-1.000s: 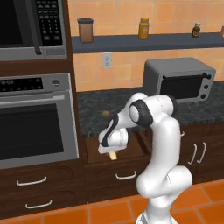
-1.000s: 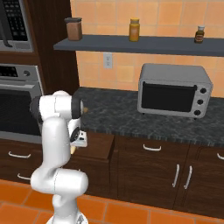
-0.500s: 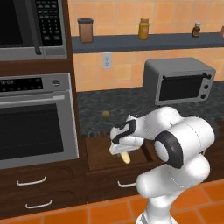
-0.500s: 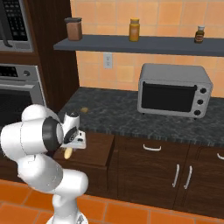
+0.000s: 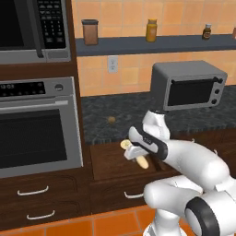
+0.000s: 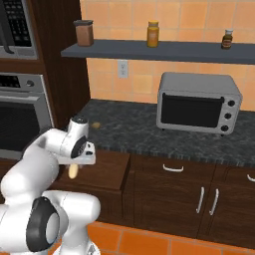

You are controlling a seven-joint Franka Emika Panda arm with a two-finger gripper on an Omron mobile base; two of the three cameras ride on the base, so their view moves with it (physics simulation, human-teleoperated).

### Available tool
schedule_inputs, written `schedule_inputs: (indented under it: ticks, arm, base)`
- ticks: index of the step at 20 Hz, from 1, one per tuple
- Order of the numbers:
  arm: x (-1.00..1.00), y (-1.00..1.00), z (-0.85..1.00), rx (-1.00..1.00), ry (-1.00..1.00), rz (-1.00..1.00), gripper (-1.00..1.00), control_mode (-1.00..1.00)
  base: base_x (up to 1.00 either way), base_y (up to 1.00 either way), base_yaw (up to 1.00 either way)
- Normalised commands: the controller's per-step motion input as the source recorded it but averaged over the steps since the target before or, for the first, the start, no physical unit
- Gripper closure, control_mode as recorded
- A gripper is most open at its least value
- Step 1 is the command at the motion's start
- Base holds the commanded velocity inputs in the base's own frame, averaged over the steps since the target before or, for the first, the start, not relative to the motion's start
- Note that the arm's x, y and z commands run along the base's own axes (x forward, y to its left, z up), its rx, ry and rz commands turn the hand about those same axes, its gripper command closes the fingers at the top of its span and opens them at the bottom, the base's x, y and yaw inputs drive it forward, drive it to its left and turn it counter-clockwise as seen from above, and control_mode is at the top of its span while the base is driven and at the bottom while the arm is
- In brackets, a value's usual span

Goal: Pick the pizza cutter from the drawer and place it on the counter.

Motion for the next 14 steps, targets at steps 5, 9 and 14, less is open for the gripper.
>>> schedule_inputs:
  ticks: [5, 9, 14]
  arm:
    - [0.41, -0.27, 1.00, 0.01, 0.03, 0.04, 1.00, -1.00]
    - [0.84, -0.47, 1.00, 0.00, 0.00, 0.00, 1.00, -1.00]
    - [1.00, -0.61, 0.49, 0.00, 0.09, -0.01, 1.00, -1.00]
  base:
    - [0.00, 0.00, 0.00]
    - [0.00, 0.00, 0.00]
    - [0.00, 0.00, 0.00]
